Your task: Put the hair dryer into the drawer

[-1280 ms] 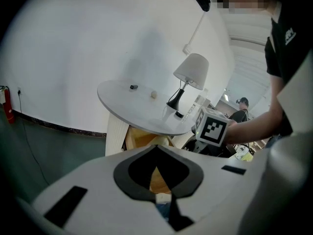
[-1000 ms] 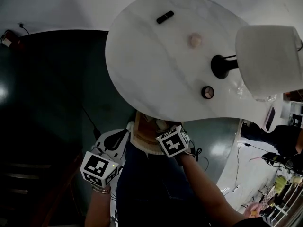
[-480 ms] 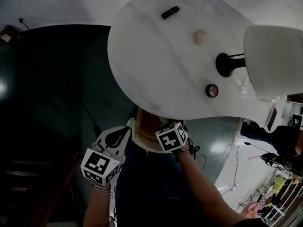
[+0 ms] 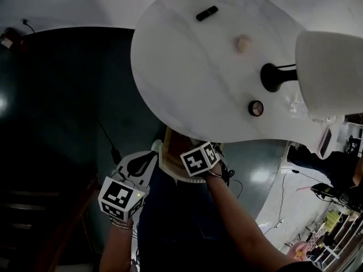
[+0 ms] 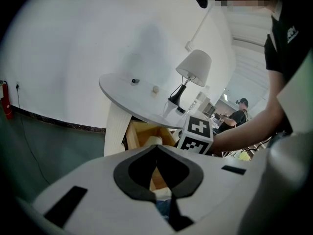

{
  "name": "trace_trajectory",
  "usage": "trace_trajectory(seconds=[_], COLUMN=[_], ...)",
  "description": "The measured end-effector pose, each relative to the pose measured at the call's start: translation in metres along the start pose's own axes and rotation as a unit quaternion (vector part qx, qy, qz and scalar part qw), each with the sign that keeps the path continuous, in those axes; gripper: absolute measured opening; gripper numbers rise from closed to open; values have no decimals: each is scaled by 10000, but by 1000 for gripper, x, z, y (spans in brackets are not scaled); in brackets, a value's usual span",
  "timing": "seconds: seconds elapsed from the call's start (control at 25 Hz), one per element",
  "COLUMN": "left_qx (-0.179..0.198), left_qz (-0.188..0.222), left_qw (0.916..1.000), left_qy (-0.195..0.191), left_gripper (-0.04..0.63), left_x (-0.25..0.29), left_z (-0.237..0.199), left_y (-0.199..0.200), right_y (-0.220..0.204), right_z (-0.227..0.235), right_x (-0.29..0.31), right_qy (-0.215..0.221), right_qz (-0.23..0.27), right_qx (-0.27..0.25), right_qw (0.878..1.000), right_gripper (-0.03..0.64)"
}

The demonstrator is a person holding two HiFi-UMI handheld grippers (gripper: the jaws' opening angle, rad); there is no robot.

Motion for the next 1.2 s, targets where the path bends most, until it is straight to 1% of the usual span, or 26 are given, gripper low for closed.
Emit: trace_trajectory(seconds=[0.24,0.32,0.4,0.6,0.8,1.0,1.2], left_qx=[73,129,266,485,527,532,525], left_qz=[-67,-202,-366,-690,-942,-1014,-1058], left_qw=[9999,9996,9987,9955,9935,9930,9926], left_qy=[-95,-148,-213,-428,-357,-302,-295], left_gripper=[17,17,17,17,17,17,17], left_x=[4,12,23,50,64,64,65], left_z=[-1,-1,2,15,13,5,3], left_y=[-7,-15,-22,-28,-33,-40,-42], right_y=[1,0,0,-3,-5,-4,0], right_z=[-2,-3,-4,-6,-10,-13,-4], right_x=[5,7,9,15,24,30,40], right_qy=[-128,-169,-206,-326,-476,-630,-763], right_qz=[5,-1,-15,-159,-327,-390,-422], right_qx=[-38,-53,-72,-246,-424,-510,-633], right_qw=[9999,9998,9998,9990,9974,9960,9942], right_gripper=[225,225,227,227,229,229,229])
Point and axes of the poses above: the fingertips, and each gripper's own axes: x forward along the fingers, z to its right, y out of its top, the point moved 6 cm from there along -x, backward along the fingers, and after that the axes turned 1 degree about z, right-handed, at the moved point
